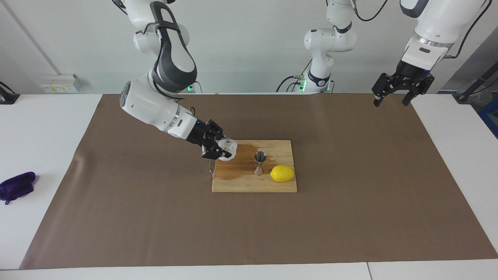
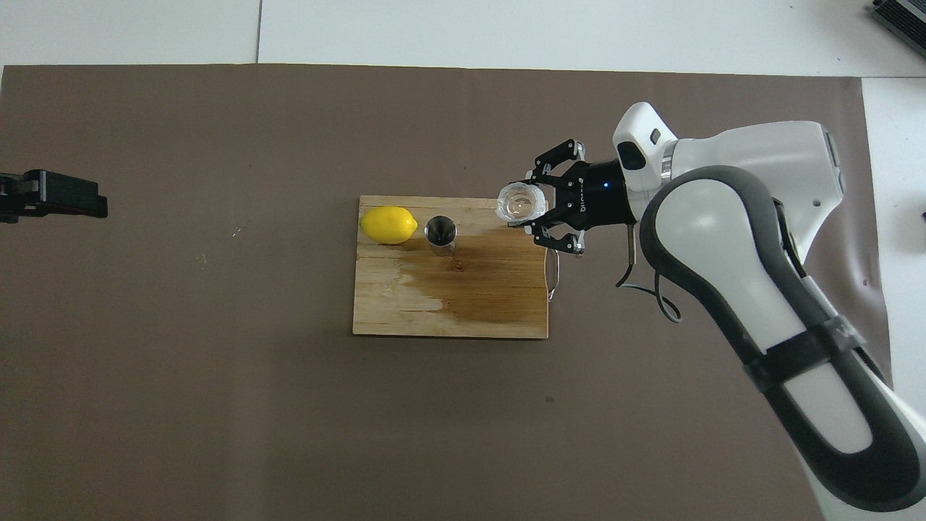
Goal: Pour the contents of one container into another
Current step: 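Carry the glass cup with the right gripper over the metal cup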
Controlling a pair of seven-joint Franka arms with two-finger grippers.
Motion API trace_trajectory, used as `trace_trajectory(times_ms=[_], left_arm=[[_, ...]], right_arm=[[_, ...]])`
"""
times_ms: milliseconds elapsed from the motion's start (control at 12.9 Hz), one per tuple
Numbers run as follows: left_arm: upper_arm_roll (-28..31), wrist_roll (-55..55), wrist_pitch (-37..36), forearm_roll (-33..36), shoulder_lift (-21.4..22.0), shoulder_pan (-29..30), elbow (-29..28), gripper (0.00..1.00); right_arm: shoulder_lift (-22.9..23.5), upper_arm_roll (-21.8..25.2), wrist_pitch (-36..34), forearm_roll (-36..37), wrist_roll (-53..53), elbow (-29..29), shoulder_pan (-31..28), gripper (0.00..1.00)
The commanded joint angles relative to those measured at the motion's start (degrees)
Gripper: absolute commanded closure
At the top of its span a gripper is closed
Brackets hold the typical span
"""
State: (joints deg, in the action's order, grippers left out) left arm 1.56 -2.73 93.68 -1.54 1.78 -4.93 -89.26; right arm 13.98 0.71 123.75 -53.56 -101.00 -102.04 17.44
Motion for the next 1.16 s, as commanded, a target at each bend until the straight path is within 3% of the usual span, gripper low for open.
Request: trace_trajectory(times_ms=[0, 1084], left_arm=[[0.0, 0.6, -0.6, 1.0, 1.4, 0.0, -1.2, 0.00], [0.0, 0.6, -0.6, 1.0, 1.4, 0.0, -1.2, 0.00]], right_arm=[[0.6, 0.3, 0.9, 0.4, 2.4, 0.7, 1.3, 1.00], [3.0, 0.3, 4.6, 7.5, 10.4, 2.2, 5.5, 1.00]])
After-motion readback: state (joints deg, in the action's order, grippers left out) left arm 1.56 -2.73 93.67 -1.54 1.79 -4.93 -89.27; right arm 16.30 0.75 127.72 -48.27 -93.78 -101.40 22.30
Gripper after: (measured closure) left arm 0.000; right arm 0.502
